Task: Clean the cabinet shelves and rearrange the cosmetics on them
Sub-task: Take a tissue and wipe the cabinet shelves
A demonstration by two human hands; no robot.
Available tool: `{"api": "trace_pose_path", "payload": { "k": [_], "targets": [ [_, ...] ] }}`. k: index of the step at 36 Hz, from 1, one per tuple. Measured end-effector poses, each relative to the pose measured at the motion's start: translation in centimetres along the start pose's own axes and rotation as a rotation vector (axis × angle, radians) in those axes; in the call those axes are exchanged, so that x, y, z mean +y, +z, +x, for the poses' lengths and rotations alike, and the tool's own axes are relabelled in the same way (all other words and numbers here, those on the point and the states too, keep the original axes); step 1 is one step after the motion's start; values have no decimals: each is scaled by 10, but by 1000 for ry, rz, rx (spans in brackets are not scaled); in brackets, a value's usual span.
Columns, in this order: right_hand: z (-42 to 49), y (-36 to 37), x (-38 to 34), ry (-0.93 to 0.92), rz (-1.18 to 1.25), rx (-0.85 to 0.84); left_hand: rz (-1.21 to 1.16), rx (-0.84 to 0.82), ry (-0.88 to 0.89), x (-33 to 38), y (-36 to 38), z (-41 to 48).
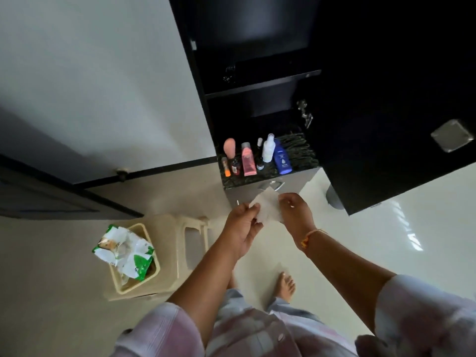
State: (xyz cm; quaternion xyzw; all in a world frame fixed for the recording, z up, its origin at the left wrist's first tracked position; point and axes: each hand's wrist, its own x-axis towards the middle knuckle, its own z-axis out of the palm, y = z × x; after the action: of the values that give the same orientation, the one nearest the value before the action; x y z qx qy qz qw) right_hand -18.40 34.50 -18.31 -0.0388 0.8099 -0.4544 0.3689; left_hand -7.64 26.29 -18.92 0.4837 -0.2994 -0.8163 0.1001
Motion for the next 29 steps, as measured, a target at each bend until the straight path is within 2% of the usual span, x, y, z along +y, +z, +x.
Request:
{"api": "trace_pose_path", "payload": {
  "k": [3,5,8,12,20,24,27,29],
  "targets": [
    [3,-24,4,31,81,-71,79,2,17,-5,27,6],
    [-2,-39,2,-14,95,-144,128,0,41,-8,42,11],
    [-1,-57,7,-104,-113,-204,194,7,59,-13,64,21],
    [14,-69,16,-164,-206,-104,258,4,74,-19,84,35],
    [55,-68,22,-118,-214,62,339,106,104,-28,102,79],
    [81,-68,20,-101,-166,171,656,206,292,-36,103,107],
    [111,-71,9,-223,-339,300,913,175,447,-41,101,128],
    [135,-70,1,-275,-425,313,1133,143,553,-45,100,139]
  ]
}}
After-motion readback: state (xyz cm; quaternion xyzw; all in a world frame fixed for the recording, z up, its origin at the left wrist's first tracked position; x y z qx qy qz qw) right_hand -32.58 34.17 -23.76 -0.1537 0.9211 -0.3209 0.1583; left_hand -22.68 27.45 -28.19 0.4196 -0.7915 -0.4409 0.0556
